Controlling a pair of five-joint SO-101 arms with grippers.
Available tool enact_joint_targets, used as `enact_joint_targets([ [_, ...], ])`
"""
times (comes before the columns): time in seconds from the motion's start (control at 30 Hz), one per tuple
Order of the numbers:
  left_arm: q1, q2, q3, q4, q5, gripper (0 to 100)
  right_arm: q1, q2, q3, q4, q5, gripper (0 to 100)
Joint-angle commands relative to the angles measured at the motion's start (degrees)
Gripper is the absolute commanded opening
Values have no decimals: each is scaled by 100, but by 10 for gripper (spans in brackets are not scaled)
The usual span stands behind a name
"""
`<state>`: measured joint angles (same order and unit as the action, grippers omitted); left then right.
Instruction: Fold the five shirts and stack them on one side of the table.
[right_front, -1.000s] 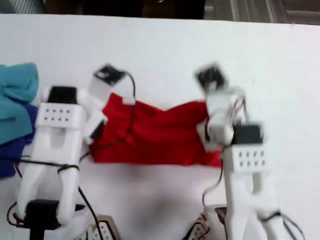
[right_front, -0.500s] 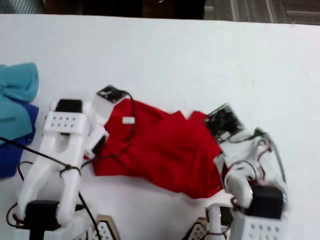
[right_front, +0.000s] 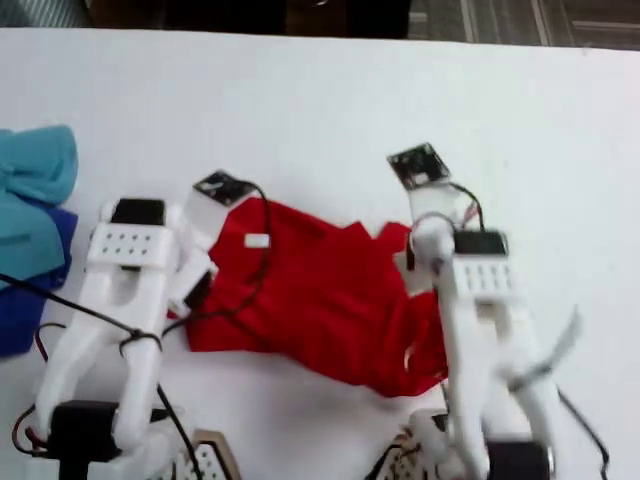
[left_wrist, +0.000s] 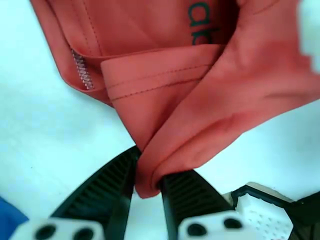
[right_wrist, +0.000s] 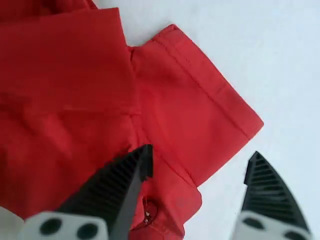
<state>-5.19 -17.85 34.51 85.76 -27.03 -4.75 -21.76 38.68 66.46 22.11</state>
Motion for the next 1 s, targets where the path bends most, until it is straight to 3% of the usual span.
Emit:
enact_joint_targets([
  [0.0,26,-229,-4,-35,-35,26,4,1411,-1046,48,-158,296],
  [0.43,26,-237,-4,-35,0,26,-92,4769,-3569,1077,-105,290],
  [0.5,26,-237,-4,-26,0,26,-119,5068,-3815,1182,-105,231],
  [0.6,26,-237,-4,-9,0,26,-101,5385,-4167,1262,-105,21],
  [0.97,18,-246,-303,-53,18,26,-48,5534,-5741,1235,-105,18],
])
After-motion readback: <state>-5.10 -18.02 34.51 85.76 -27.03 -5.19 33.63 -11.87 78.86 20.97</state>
